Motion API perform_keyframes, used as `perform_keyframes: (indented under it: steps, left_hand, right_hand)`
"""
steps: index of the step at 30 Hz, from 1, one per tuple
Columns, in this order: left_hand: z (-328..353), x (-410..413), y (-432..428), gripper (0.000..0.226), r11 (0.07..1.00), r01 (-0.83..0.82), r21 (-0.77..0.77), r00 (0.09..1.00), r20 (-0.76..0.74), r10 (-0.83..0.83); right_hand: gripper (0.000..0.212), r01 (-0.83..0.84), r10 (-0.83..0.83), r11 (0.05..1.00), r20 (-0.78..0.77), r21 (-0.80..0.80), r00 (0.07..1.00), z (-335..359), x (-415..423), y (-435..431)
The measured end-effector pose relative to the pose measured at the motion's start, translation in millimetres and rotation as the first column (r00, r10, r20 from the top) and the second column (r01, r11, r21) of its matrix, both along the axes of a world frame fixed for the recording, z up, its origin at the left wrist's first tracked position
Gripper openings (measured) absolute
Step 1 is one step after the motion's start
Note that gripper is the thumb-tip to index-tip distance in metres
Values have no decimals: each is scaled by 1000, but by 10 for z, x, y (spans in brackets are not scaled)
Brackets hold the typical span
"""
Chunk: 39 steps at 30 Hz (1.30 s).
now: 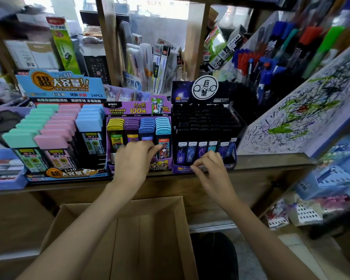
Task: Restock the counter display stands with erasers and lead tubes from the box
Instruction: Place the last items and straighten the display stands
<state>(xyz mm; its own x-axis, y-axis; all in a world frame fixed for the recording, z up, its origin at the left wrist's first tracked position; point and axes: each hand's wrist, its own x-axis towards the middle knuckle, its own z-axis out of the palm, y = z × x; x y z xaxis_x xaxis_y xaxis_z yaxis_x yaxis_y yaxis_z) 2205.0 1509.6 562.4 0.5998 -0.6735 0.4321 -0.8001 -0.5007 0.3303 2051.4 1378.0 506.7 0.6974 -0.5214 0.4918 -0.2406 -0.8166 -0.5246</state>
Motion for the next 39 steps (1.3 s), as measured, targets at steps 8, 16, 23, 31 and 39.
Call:
perform_keyframes:
  steps: [8, 16, 23, 31, 39]
  left_hand:
    - [-42, -24, 77, 31, 997, 36, -67, 998, 58, -33]
    - [-12, 95, 351, 28, 945, -3, -326, 980, 189, 69]
    - [-124, 183, 463, 62, 964, -69, -255, 997, -44, 60]
    - [72, 70, 435, 53, 939, 29, -343, 998, -46, -48]
    - [346, -472, -112, 54, 877, 225, -424, 866, -327, -380]
  right_hand:
    - [23, 77, -46, 951, 108, -299, 993, 239, -31, 219]
    - [41, -88, 14, 967, 296, 240, 955, 551, 441, 835]
    - [56, -15, -46, 947, 179, 322, 983, 508, 669, 929]
    - [49, -41, -5, 990, 319, 136, 948, 783, 384, 839]
    - [41, 146, -347, 829, 292, 540, 891, 899, -27, -300]
